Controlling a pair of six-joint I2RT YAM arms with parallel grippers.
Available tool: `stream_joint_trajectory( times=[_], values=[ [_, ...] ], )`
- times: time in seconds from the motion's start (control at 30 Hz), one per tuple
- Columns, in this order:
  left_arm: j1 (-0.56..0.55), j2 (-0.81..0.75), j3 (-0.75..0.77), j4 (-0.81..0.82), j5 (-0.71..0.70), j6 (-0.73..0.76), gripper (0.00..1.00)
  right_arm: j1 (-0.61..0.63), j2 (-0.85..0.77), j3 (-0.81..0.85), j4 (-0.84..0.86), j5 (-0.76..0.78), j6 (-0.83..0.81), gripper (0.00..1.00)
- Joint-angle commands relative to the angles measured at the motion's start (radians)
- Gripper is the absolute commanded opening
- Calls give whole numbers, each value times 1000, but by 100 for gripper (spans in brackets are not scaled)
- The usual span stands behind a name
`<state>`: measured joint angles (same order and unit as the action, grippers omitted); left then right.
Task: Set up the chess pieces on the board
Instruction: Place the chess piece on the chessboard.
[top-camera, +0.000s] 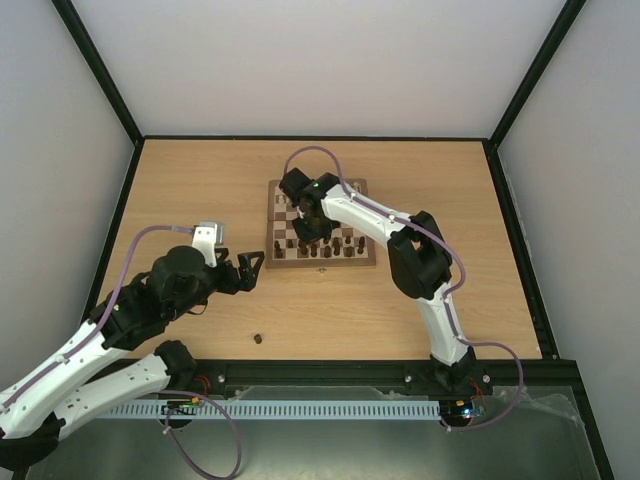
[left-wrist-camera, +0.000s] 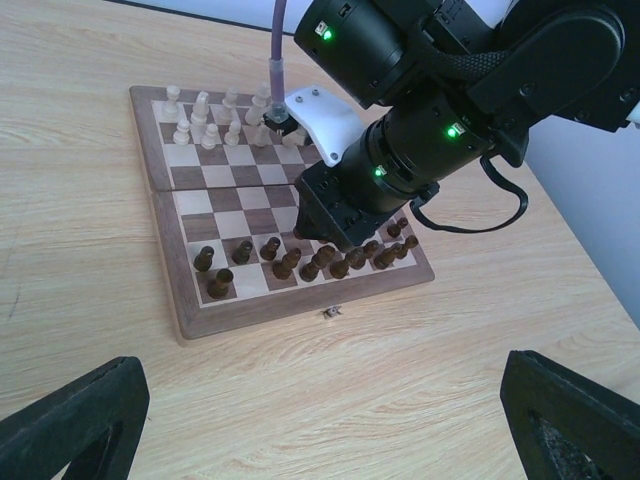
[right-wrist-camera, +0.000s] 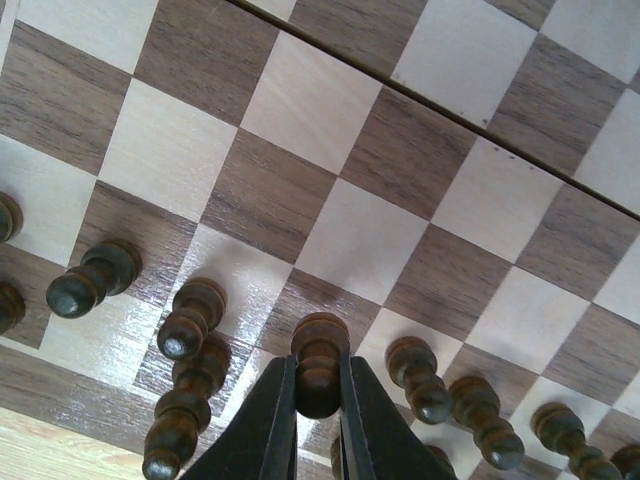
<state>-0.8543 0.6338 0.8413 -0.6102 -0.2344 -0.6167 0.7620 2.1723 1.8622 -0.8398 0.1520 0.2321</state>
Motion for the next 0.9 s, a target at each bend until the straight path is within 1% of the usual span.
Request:
stream_joint_trajectory(
  times=[0.0, 0.27, 0.4, 0.57, 0.73, 0.87],
  values=[
    [1, 4, -13, 26, 4, 5, 99, -1, 29, -4, -13, -21, -17, 7],
    [0, 6, -13, 28, 4, 4, 100, -1, 39, -6, -16, -21, -19, 8],
    [1, 11, -11, 30, 7, 4, 99, -2, 40, -5, -16, -19, -21, 13],
    [0, 23, 2, 10, 1, -5, 99, -1, 41, -3, -19, -17, -25, 14],
    [0, 26, 14, -14, -5, -16, 99, -2, 39, -5, -18, -17, -24, 19],
    [0, 22, 12, -16, -5, -21, 100, -2, 44, 0, -19, -21, -26, 20]
  ],
)
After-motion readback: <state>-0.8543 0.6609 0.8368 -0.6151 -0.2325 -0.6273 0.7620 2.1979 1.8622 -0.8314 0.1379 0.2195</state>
